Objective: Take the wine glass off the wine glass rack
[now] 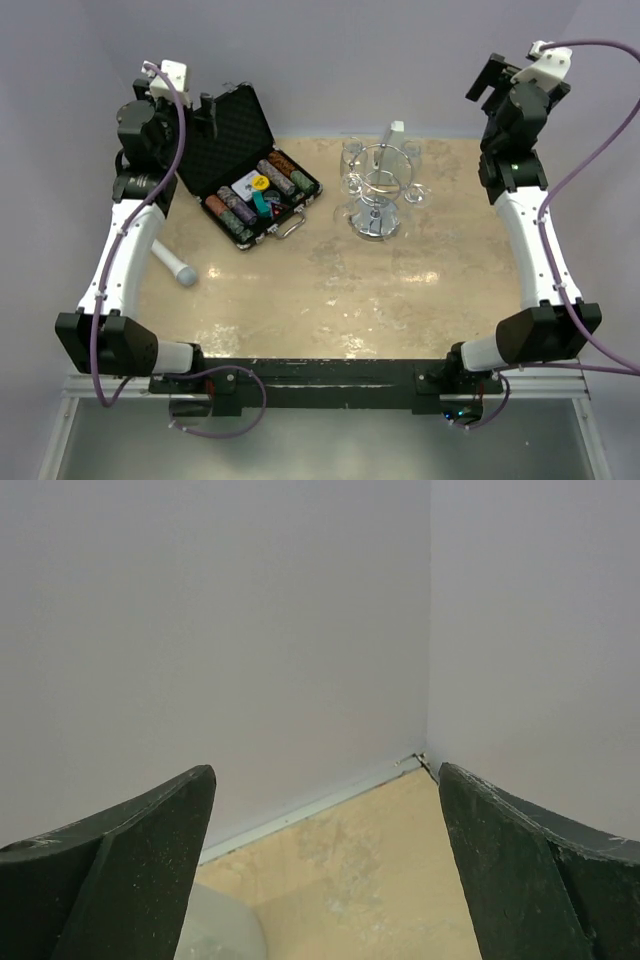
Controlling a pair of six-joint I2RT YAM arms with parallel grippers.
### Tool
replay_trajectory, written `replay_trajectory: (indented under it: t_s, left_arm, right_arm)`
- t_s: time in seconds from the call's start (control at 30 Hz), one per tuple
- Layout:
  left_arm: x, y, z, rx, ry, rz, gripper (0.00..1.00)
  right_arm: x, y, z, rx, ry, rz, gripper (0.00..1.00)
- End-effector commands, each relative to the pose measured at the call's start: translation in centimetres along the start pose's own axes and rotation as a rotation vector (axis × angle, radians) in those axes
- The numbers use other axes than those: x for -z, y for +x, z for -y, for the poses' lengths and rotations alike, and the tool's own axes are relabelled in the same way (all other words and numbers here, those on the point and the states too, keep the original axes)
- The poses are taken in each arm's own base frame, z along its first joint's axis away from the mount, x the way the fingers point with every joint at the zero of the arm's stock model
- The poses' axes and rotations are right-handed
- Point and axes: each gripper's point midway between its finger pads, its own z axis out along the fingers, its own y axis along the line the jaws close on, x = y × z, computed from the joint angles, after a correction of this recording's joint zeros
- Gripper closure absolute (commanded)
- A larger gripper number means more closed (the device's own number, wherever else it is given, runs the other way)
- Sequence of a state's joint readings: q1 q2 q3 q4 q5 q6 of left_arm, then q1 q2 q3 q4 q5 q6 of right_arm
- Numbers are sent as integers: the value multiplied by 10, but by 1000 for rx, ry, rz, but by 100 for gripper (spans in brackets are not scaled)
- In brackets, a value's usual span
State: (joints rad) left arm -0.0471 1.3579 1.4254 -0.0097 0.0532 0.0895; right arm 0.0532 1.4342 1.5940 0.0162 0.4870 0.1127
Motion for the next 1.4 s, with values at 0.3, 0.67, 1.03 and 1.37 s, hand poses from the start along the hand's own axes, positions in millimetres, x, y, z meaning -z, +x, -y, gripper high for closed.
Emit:
replay_trajectory:
  t_s: [0.3,0.67,1.03,1.37]
  left_arm:
    - [30,58,82,10,442,-112,1]
    - [83,115,156,-15,869,-165,23]
    - [110,103,250,-2,1067,19,19]
    - [86,93,288,30,1028,146,25]
  right_arm:
    - [24,43,-8,117,-232,-120,2]
    - [45,100,-11,107,-420,-281,1]
    - [68,138,-19,44,-496,-418,1]
    - [67,126,-34,20,-559,-459,1]
